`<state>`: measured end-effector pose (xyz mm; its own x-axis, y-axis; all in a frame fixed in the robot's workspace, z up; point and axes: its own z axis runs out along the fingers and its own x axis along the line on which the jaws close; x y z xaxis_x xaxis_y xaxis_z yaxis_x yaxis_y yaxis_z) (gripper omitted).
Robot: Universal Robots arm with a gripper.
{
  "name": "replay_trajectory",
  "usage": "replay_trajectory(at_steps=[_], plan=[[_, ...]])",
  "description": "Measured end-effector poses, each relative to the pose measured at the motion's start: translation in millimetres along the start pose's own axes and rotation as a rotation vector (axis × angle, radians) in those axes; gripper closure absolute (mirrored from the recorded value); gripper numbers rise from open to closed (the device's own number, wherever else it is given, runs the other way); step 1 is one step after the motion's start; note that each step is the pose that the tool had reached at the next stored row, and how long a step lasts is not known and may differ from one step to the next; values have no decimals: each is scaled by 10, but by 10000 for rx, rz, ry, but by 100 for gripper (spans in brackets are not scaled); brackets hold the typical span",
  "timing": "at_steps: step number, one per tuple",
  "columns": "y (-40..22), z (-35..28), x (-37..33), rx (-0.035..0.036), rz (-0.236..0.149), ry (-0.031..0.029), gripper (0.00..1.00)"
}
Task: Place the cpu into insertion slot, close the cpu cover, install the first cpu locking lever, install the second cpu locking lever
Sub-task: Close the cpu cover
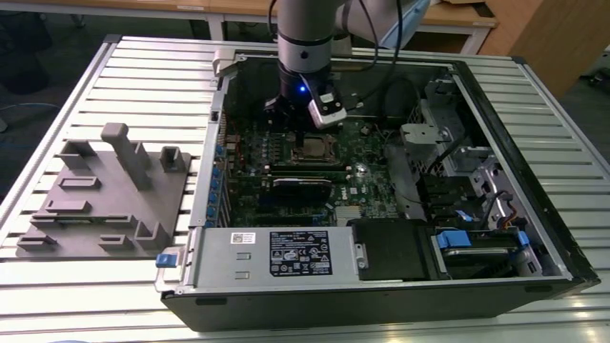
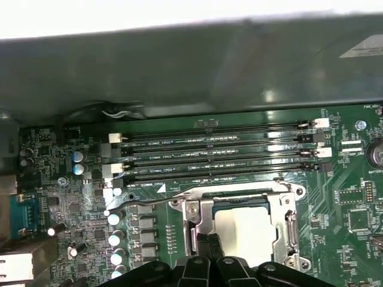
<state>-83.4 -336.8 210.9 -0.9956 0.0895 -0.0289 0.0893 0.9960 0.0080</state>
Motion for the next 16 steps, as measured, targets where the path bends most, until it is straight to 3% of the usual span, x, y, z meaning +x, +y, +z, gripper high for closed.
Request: replay_trajectory(at_steps=[7, 16], plan=[[-4, 79, 29, -2, -3, -34, 89], [-5, 120, 35, 2, -2, -36, 89]])
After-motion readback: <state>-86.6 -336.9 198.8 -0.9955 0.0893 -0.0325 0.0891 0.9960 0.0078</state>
